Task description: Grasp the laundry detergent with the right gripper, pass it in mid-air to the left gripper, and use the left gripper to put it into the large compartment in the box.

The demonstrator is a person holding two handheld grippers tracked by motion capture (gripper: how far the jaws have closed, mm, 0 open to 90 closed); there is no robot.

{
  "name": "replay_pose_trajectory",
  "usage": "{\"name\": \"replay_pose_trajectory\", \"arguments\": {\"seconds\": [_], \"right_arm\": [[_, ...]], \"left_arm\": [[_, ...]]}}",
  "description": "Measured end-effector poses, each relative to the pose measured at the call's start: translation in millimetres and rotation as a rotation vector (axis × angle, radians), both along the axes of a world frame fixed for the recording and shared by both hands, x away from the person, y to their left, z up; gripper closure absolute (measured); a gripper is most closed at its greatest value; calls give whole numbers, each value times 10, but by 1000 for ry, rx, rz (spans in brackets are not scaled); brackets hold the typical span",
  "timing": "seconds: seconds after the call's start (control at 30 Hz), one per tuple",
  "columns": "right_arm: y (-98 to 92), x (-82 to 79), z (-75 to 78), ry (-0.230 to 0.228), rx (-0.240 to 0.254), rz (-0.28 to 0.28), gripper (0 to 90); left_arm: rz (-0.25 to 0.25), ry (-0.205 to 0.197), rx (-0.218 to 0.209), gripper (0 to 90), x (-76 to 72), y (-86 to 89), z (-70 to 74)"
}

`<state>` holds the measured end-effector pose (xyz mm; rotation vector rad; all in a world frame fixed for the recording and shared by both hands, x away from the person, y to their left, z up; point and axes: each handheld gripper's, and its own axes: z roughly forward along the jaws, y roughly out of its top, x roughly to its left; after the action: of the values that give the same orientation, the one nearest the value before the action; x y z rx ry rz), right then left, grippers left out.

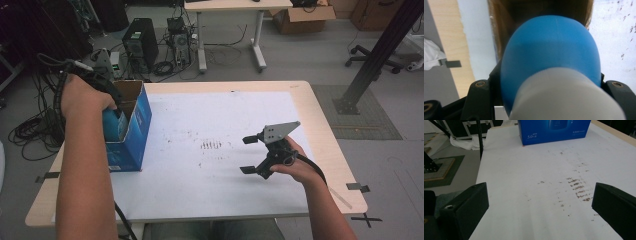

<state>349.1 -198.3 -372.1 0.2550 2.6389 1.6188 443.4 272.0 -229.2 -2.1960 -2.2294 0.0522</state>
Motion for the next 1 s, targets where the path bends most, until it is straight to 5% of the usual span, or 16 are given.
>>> {"name": "replay_pose_trajectory", "arguments": {"seconds": [1.0], "right_arm": [[25, 18, -41, 13, -14, -3, 8]], "left_arm": [[-21, 22, -7, 394, 38, 15, -511]]}}
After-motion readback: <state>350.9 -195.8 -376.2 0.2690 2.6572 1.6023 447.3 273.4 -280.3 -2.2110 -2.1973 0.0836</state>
